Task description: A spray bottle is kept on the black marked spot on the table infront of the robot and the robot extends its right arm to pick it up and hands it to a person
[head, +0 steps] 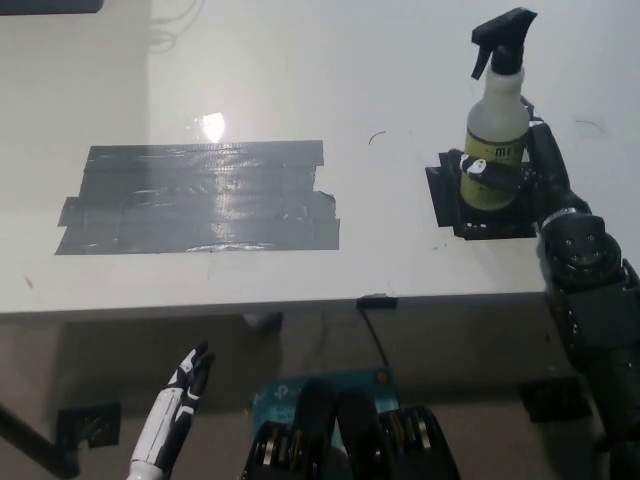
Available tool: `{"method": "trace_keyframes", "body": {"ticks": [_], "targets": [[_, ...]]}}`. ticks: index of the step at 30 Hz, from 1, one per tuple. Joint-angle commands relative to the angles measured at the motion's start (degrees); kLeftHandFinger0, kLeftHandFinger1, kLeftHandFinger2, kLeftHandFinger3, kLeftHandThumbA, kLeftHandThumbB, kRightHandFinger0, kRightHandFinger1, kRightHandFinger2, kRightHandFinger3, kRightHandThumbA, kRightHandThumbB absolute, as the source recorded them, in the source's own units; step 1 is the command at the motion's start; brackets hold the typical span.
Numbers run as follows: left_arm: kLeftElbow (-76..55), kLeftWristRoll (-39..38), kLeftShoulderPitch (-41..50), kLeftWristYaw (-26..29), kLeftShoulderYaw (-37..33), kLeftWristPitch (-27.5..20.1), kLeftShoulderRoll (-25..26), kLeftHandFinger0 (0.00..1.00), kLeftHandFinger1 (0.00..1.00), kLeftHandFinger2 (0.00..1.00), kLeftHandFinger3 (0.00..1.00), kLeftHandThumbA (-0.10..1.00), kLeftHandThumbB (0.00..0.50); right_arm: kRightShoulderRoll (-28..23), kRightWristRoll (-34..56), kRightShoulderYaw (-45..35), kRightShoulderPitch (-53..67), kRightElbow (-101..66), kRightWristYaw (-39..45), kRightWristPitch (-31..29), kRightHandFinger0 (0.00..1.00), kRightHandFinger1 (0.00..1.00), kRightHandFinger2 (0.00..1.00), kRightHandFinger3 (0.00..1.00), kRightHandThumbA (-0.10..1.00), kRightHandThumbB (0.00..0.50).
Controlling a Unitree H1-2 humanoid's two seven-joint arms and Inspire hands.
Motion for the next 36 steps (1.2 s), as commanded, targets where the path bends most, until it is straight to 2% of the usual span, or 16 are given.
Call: {"method": "trace_keyframes", "body": {"ticks": [1, 2, 3, 4, 5, 6, 7, 8, 9, 17, 20, 21, 23, 31, 35, 36], "targets": [[-1.32, -0.72, -0.8, -0.17, 0.21, -1.41, 0.24, 1.0, 1.0, 1.0, 1.0, 1.0, 0.496, 0.1, -0.54, 0.66, -4.24, -0.15, -1.81, -2.58, 0.47, 0.55, 0.68, 0.83, 0.37, 0.401], [-1.41, -0.71, -0.79, -0.23, 0.14, -1.48, 0.27, 1.0, 0.99, 0.99, 1.0, 1.0, 0.493, 0.09, -1.34, 1.11, -4.32, 0.23, -2.58, -2.23, 0.3, 0.44, 0.54, 0.61, 0.21, 0.366], [-1.4, -0.7, -0.79, -0.23, 0.11, -1.49, 0.26, 1.0, 0.99, 0.99, 1.0, 1.0, 0.493, 0.05, -1.38, 1.21, -4.31, 0.27, -2.69, -2.22, 0.28, 0.45, 0.59, 0.62, 0.18, 0.365], [-1.51, -0.57, -0.77, -0.22, 0.06, -1.19, 0.25, 1.0, 0.99, 0.99, 1.0, 1.0, 0.499, 0.1, -1.92, 1.5, -4.14, -0.03, -3.26, -1.4, 0.17, 0.33, 0.44, 0.45, 0.08, 0.313], [-1.56, -0.54, -0.77, -0.25, 0.03, -1.01, 0.27, 1.0, 1.0, 1.0, 1.0, 1.0, 0.5, 0.16, -2.47, 1.91, -3.9, 0.34, -3.97, -2.3, 0.03, 0.3, 0.55, 0.45, -0.09, 0.275], [-1.45, -0.49, -0.87, -0.28, -0.02, -1.14, 0.34, 1.0, 1.0, 1.0, 1.0, 1.0, 0.5, 0.17, -2.36, 1.97, -3.77, 0.53, -4.18, -2.72, 0.03, 0.33, 0.62, 0.48, -0.1, 0.268], [-1.61, -0.59, -0.9, -0.32, 0.03, -0.95, 0.34, 1.0, 1.0, 0.99, 1.0, 1.0, 0.5, 0.28, -2.52, 2.06, -3.67, 0.36, -4.64, -3.08, 0.09, 0.42, 0.73, 0.59, -0.1, 0.232], [-1.75, -0.67, -0.94, -0.37, 0.08, -0.74, 0.37, 1.0, 1.0, 1.0, 1.0, 1.0, 0.5, 0.38, -2.76, 2.16, -3.62, 0.05, -4.99, -3.03, 0.11, 0.45, 0.76, 0.63, -0.1, 0.225], [-1.75, -0.82, -0.97, -0.41, 0.14, -0.79, 0.38, 1.0, 1.0, 0.99, 1.0, 1.0, 0.5, 0.5, -2.6, 1.93, -3.66, -0.47, -5.27, -2.8, 0.06, 0.47, 0.79, 0.72, -0.1, 0.201], [-1.22, -1.21, -1.31, -0.63, 0.2, -1.11, 0.56, 1.0, 1.0, 0.98, 1.0, 1.0, 0.5, 1.46, -1.81, 0.94, -3.61, -6.59, -6.96, -5.19, 0.13, 0.57, 0.9, 0.86, -0.1, 0.161], [-1.19, -0.95, -1.33, -0.57, 0.11, -1.34, 0.69, 1.0, 1.0, 0.98, 1.0, 1.0, 0.498, 2.15, -2.52, 1.35, -3.4, -12.86, -6.68, -2.62, 0.13, 0.53, 0.85, 0.89, -0.1, 0.145], [-1.16, -0.63, -1.33, -0.45, 0.06, -1.14, 0.77, 1.0, 1.0, 0.98, 1.0, 1.0, 0.5, 2.74, -1.88, 1.16, -3.61, -14.86, -6.45, -3.67, 0.15, 0.55, 0.89, 0.94, -0.1, 0.15], [-1.08, -0.56, -1.41, -0.4, 0.05, -1.14, 0.76, 1.0, 1.0, 0.98, 1.0, 1.0, 0.5, 3.59, -1.41, 1.33, -4.02, -18.29, -6.03, -5.84, 0.18, 0.58, 0.94, 0.98, -0.1, 0.126], [-1.32, -0.56, -1.67, -0.57, -0.09, -0.61, 0.68, 1.0, 1.0, 0.99, 1.0, 1.0, 0.5, 8.45, -3.13, 2.14, -6.22, -27.19, -6.28, 2.82, 0.16, 0.58, 0.94, 0.92, -0.1, 0.149], [-1.39, -0.69, -1.86, -0.69, -0.15, -0.62, 0.61, 1.0, 1.0, 0.99, 1.0, 1.0, 0.5, 11.61, -4.2, 3.14, -7.56, -22.78, -8.05, -0.3, 0.18, 0.62, 0.96, 0.97, -0.1, 0.138], [-1.65, -0.33, -1.85, -0.65, -0.26, -0.55, 0.72, 1.0, 1.0, 0.99, 1.0, 1.0, 0.5, 12.52, -4.25, 3.32, -7.6, -21.59, -8.5, -0.74, 0.18, 0.55, 0.91, 0.93, -0.1, 0.146]]}}
